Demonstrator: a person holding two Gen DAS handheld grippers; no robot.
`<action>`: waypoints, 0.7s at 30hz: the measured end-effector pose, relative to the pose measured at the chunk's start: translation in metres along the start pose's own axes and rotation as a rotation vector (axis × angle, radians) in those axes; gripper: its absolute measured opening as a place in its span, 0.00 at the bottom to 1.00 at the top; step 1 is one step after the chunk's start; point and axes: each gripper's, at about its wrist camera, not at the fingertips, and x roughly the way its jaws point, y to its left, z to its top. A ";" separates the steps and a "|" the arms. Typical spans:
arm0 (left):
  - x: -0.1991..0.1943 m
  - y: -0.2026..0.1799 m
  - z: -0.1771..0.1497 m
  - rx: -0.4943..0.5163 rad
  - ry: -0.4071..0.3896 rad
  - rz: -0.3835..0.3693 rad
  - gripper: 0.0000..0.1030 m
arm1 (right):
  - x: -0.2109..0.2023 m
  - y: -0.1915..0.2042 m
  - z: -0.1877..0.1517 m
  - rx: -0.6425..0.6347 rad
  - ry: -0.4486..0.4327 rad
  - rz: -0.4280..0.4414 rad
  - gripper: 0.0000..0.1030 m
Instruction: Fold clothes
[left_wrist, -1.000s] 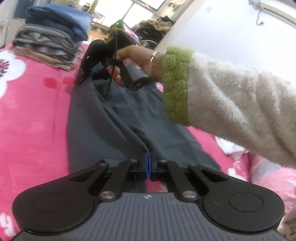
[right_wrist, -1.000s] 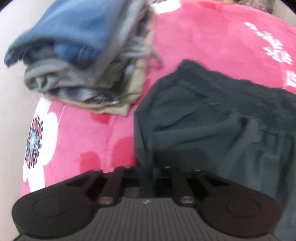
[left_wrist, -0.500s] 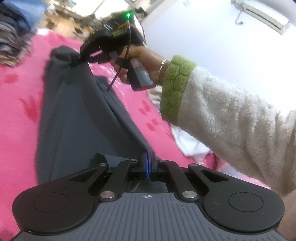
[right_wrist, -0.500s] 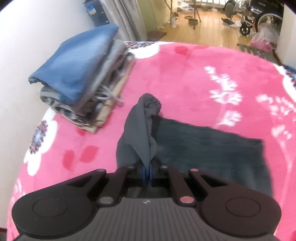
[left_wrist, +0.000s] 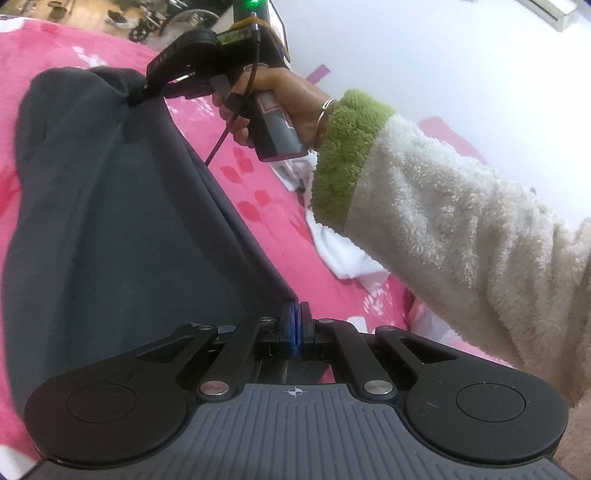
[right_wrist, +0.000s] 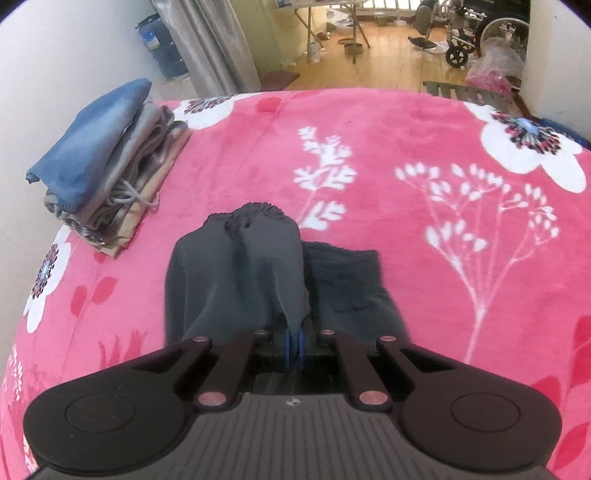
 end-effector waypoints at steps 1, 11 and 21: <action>-0.003 0.002 -0.001 -0.002 0.007 -0.004 0.00 | -0.002 -0.005 -0.002 -0.003 -0.007 0.002 0.05; 0.012 0.026 0.007 -0.052 0.052 0.020 0.00 | -0.003 -0.079 -0.046 0.233 -0.048 0.008 0.48; -0.003 0.016 0.021 -0.080 -0.020 0.014 0.00 | -0.179 -0.201 -0.177 0.723 -0.474 0.192 0.56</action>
